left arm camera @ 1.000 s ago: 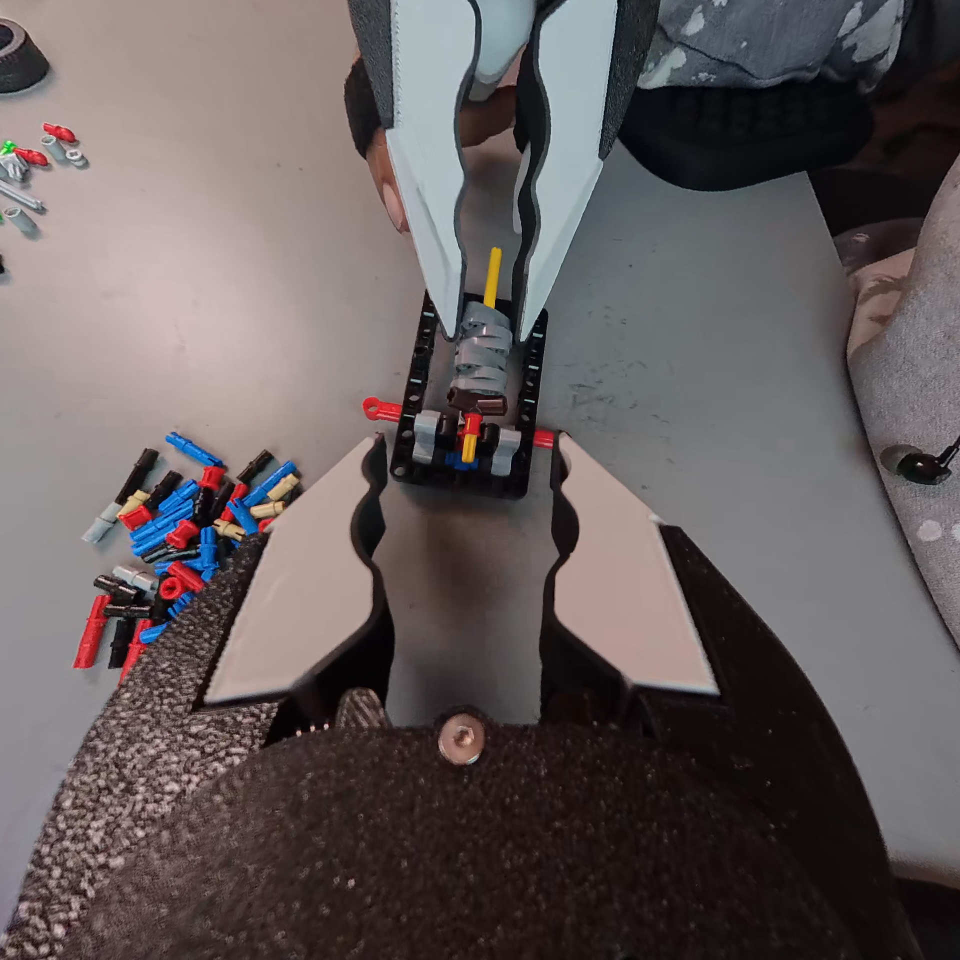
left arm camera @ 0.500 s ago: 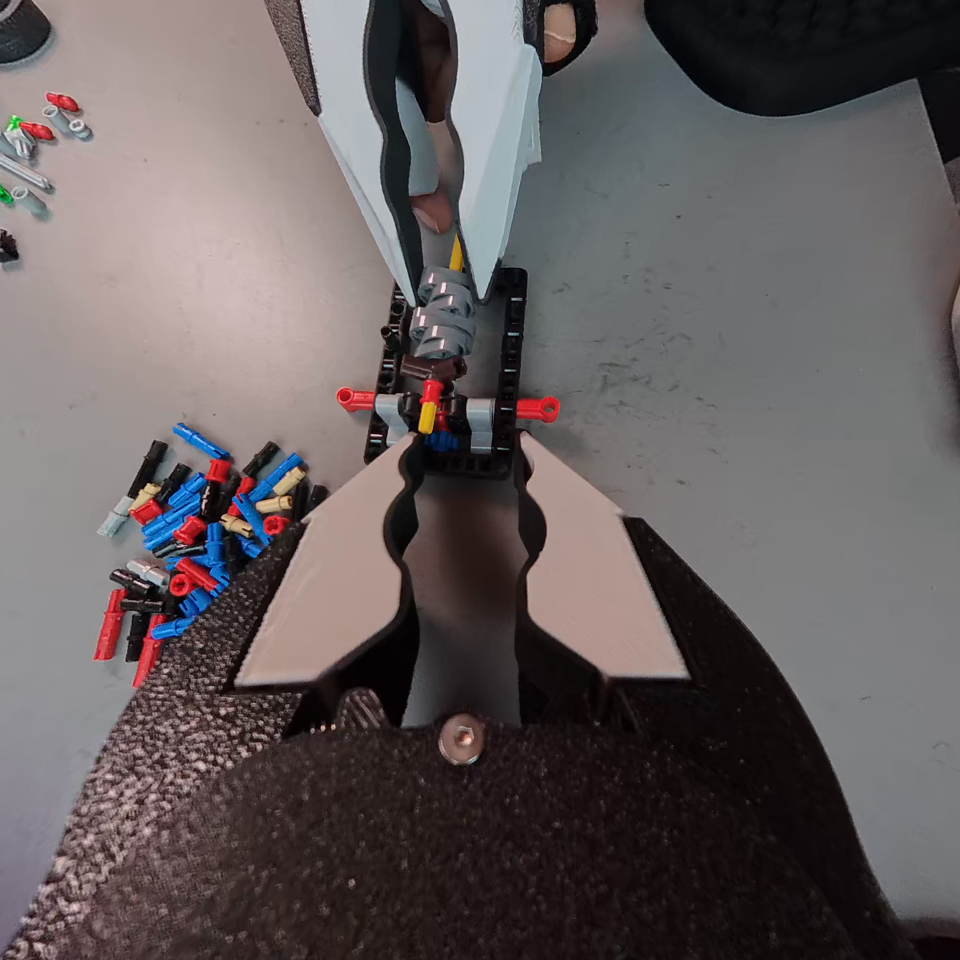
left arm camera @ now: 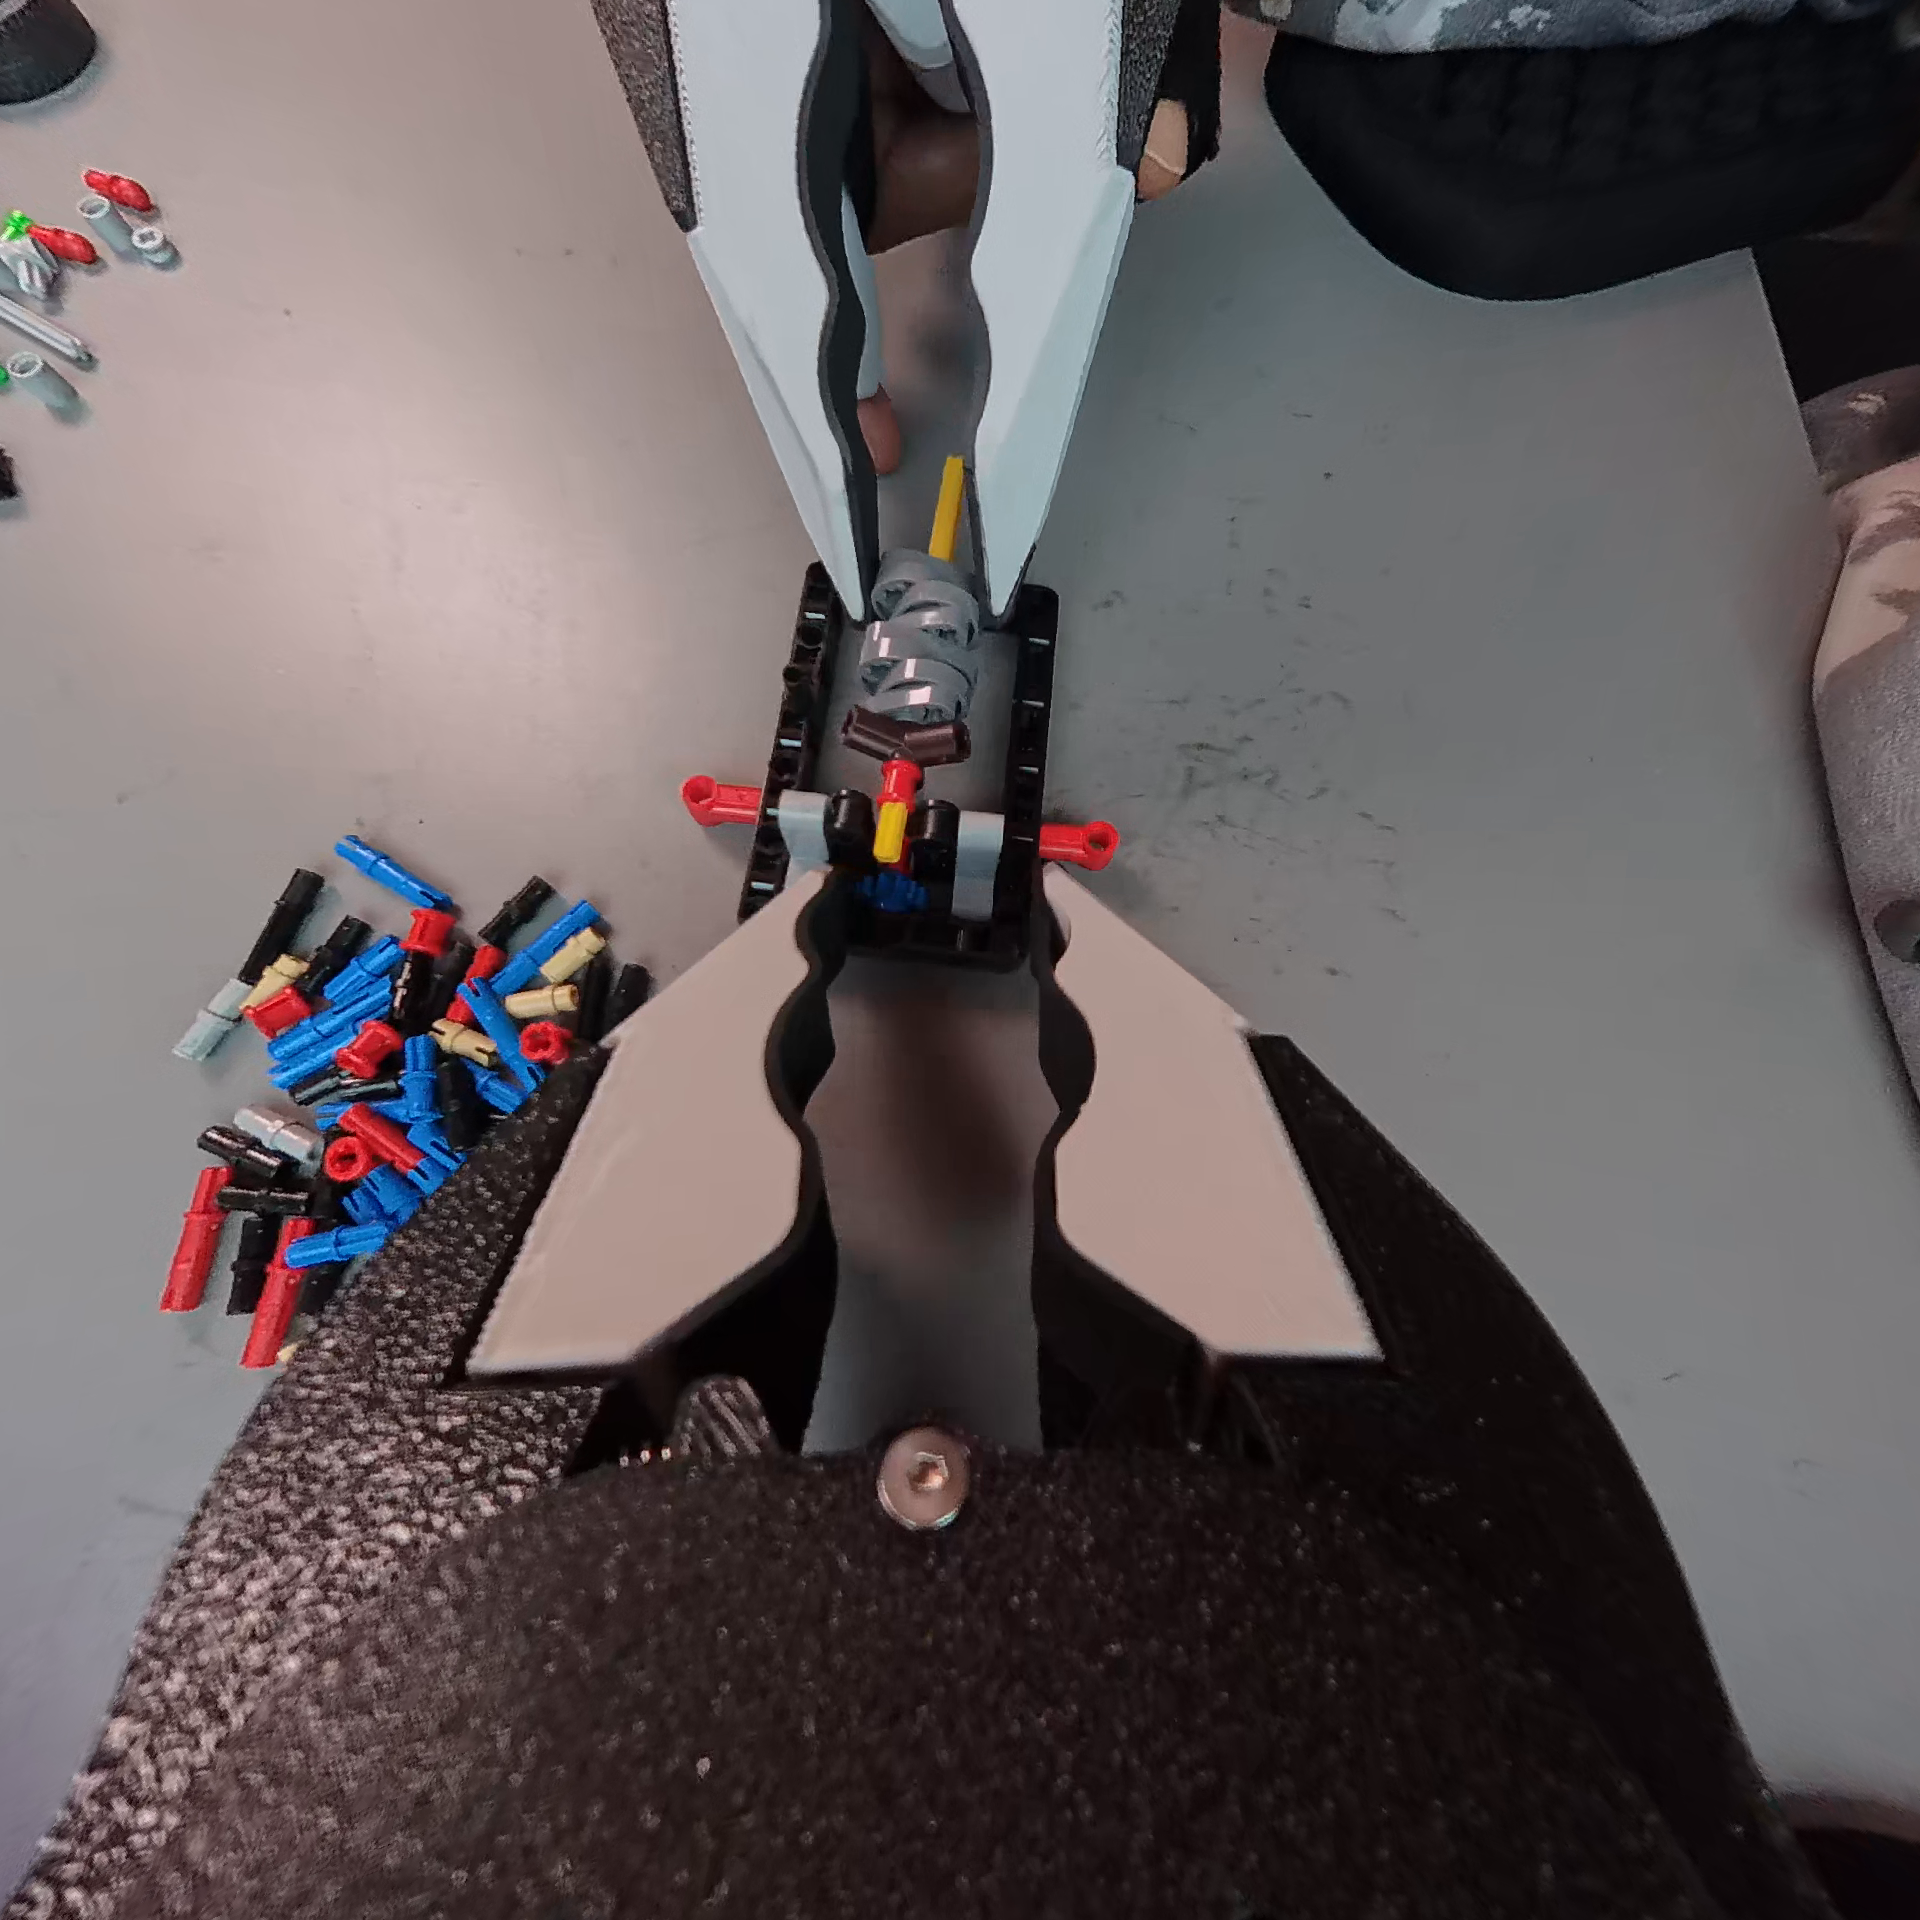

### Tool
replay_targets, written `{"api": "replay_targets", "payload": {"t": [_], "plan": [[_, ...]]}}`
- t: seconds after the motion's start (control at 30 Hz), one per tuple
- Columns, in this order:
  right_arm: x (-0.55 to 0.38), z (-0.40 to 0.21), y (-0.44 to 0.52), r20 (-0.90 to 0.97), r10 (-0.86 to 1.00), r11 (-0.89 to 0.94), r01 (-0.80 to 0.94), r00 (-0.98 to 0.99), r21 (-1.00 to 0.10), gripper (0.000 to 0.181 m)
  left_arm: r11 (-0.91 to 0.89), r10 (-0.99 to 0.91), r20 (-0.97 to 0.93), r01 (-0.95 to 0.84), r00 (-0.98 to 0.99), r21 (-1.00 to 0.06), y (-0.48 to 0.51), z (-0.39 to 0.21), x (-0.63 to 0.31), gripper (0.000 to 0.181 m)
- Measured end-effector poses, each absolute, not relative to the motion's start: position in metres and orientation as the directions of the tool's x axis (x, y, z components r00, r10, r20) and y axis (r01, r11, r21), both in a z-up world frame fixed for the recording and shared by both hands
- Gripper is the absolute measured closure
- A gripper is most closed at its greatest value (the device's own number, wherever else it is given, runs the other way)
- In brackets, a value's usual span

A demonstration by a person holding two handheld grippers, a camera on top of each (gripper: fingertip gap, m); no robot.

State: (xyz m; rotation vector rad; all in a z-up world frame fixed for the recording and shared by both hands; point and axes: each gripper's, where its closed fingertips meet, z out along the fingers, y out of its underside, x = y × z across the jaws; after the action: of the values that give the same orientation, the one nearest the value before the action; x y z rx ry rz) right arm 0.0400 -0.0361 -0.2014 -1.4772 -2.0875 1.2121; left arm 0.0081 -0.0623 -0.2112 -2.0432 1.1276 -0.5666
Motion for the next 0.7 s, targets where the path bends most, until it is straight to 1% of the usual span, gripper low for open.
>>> {"api": "replay_targets", "payload": {"t": [0.17, 0.3, 0.43, 0.57, 0.63, 0.7], "plan": [[0.039, -0.19, -0.037, -0.193, 0.876, 0.111, 0.573, -0.443, -0.812, 0.16, -0.327, -0.834, 0.071, -0.387, 0.547, -0.862, -0.054, -0.179, 0.005, 0.141], [0.032, -0.171, -0.032, -0.176, 0.885, 0.065, 0.489, -0.431, -0.87, 0.157, -0.254, -0.747, 0.024, -0.251, 0.665, -0.934, -0.03, -0.15, -0.015, 0.135], [0.022, -0.15, -0.02, -0.157, 0.911, 0.003, 0.388, -0.38, -0.921, 0.15, -0.197, -0.634, 0.002, -0.159, 0.774, -0.967, -0.012, -0.13, -0.043, 0.134], [0.016, -0.133, -0.003, -0.141, 0.943, -0.049, 0.295, -0.302, -0.954, 0.141, -0.128, -0.522, -0.027, -0.109, 0.852, -0.986, -0.003, -0.114, -0.07, 0.134], [0.013, -0.125, 0.009, -0.114, 0.962, -0.054, 0.238, -0.247, -0.97, 0.142, -0.092, -0.478, -0.028, -0.082, 0.878, -0.992, -0.001, -0.105, -0.08, 0.133], [0.012, -0.118, 0.025, -0.089, 0.981, -0.058, 0.179, -0.173, -0.982, 0.152, -0.076, -0.441, -0.022, -0.062, 0.897, -0.995, 0.0, -0.1, -0.089, 0.135]]}}
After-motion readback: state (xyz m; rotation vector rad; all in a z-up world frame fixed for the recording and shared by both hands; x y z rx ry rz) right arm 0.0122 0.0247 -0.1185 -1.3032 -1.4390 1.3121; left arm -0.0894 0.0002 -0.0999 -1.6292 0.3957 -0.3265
